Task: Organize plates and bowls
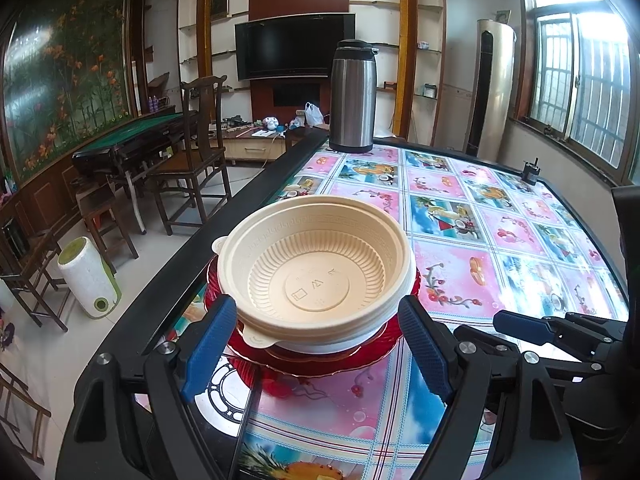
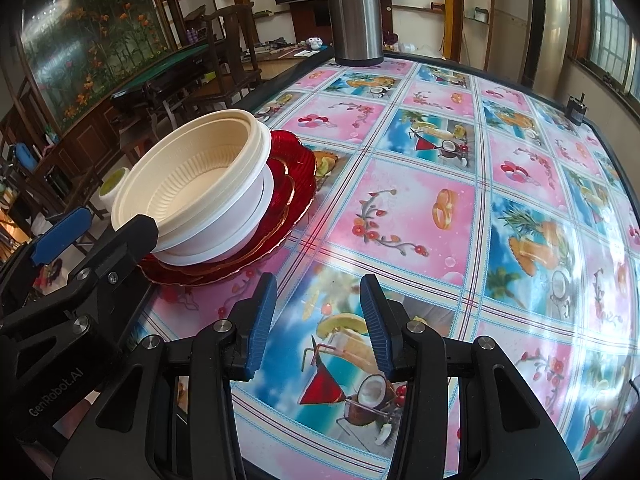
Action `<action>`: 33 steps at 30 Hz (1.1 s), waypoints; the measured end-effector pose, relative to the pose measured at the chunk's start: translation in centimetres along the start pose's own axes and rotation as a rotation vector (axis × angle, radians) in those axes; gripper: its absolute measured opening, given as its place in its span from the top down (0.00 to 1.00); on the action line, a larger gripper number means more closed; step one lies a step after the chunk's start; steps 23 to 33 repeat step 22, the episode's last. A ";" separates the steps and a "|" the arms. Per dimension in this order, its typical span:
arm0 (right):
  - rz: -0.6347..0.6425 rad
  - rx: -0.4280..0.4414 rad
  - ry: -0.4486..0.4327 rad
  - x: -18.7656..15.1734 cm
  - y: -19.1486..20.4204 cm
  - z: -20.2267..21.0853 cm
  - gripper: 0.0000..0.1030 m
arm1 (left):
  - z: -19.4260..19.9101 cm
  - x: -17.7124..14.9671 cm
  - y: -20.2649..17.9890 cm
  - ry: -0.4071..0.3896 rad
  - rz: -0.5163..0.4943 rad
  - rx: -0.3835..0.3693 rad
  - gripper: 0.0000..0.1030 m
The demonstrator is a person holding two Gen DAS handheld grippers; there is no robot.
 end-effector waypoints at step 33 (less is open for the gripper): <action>-0.013 0.001 0.003 -0.2 -0.4 -0.1 0.58 | 0.3 0.1 -0.2 -0.018 -0.009 0.005 0.19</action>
Point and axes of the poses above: each gripper's, at about its wrist camera, not at the fingertips, and z roughly against the way its jaws point, y to its left, x to its top, the point moved 6 cm from there along -z, roughly the way its jaws point
